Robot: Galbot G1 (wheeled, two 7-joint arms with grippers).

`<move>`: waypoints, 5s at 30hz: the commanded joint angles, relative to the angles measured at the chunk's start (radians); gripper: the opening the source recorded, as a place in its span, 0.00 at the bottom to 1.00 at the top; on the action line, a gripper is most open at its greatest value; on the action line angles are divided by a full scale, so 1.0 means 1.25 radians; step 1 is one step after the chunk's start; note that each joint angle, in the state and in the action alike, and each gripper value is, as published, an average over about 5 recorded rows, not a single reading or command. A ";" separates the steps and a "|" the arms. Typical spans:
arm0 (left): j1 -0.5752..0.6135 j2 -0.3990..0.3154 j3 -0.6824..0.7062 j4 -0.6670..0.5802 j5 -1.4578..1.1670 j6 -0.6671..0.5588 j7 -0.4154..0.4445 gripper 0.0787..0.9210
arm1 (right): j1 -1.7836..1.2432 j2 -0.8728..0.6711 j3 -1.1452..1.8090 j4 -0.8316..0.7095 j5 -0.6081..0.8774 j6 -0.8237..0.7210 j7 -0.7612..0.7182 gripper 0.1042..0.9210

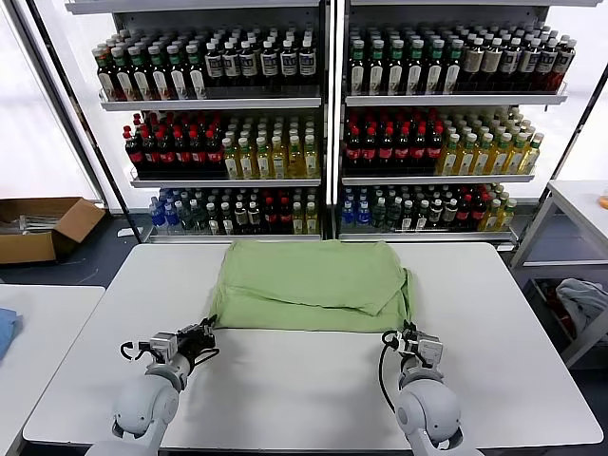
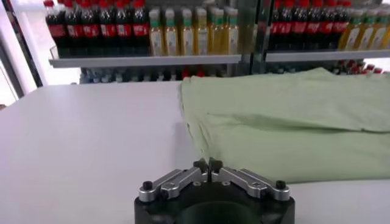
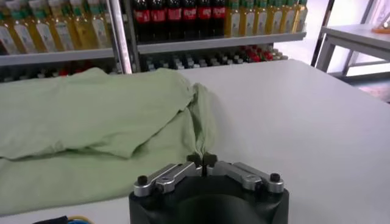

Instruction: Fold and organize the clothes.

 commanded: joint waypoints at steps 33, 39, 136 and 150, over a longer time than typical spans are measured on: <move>0.492 -0.015 -0.099 -0.363 0.074 -0.044 0.002 0.06 | -0.385 -0.089 -0.003 0.265 -0.025 0.003 0.031 0.21; 0.503 -0.022 -0.091 -0.409 0.063 -0.047 0.000 0.26 | -0.404 -0.086 0.023 0.327 -0.013 0.003 0.036 0.42; -0.409 0.102 0.220 0.377 -0.130 0.054 0.070 0.88 | 0.650 0.017 -0.103 -0.784 -0.042 0.037 -0.364 0.88; -0.395 0.090 0.218 0.392 -0.130 0.052 0.074 0.69 | 0.632 0.027 -0.100 -0.787 -0.055 0.038 -0.359 0.81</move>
